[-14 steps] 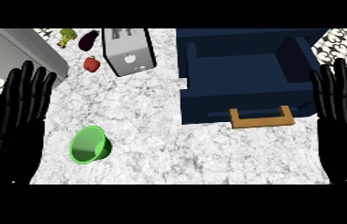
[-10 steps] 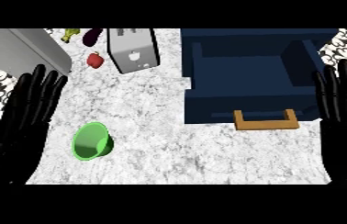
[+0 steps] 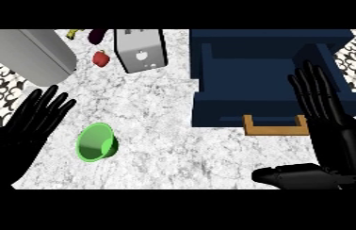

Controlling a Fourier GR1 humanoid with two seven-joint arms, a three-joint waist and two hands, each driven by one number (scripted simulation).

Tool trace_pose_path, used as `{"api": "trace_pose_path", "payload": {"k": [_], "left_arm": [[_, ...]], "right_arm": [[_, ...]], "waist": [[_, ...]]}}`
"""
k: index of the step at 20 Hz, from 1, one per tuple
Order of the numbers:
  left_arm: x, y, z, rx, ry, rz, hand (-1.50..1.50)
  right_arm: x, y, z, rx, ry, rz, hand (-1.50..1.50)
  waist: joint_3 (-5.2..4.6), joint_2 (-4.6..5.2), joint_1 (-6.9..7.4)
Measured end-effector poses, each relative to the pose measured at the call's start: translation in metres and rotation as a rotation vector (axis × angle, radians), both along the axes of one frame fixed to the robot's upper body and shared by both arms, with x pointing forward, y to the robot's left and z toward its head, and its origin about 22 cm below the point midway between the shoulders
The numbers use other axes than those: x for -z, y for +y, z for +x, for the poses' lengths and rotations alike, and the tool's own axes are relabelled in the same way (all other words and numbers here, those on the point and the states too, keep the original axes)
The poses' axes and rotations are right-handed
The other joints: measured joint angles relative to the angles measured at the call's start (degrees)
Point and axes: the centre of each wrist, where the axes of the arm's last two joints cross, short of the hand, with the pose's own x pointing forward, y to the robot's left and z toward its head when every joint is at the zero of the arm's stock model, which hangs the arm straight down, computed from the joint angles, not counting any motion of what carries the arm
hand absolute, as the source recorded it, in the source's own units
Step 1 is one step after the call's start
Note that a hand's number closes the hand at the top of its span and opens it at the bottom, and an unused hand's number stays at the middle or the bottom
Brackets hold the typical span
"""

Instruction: Pick up the cup, place it into the drawer and close the drawer

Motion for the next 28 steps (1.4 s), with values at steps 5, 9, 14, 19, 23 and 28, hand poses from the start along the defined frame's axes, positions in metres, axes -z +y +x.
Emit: {"api": "trace_pose_path", "payload": {"k": [5, 9, 14, 19, 23, 28], "left_arm": [[0.021, 0.031, 0.017, -0.007, 0.060, 0.020, -1.50], [0.043, 0.039, 0.028, -0.018, 0.104, 0.047, -1.50], [0.073, 0.056, 0.040, -0.046, 0.147, 0.077, -1.50], [0.111, 0.058, 0.035, -0.079, 0.183, 0.116, -1.50], [0.140, 0.059, 0.040, -0.110, 0.218, 0.156, -1.50], [0.173, 0.063, 0.039, -0.167, 0.262, 0.210, -1.50]], "right_arm": [[0.000, -0.004, 0.014, -0.023, 0.012, -0.007, -1.50], [-0.007, -0.006, 0.030, -0.031, 0.011, -0.011, -1.50], [-0.003, -0.013, 0.037, -0.036, -0.003, -0.019, -1.50], [-0.010, -0.015, 0.043, -0.030, -0.013, -0.022, -1.50], [-0.010, -0.020, 0.043, -0.035, -0.016, -0.022, -1.50], [-0.014, -0.023, 0.040, -0.034, -0.016, -0.022, -1.50]], "waist": [[0.00, -0.04, -0.15], [0.02, -0.04, -0.18], [0.01, -0.05, -0.30], [0.00, -0.06, -0.30], [-0.01, -0.03, -0.47], [-0.04, 0.04, -0.74]]}}
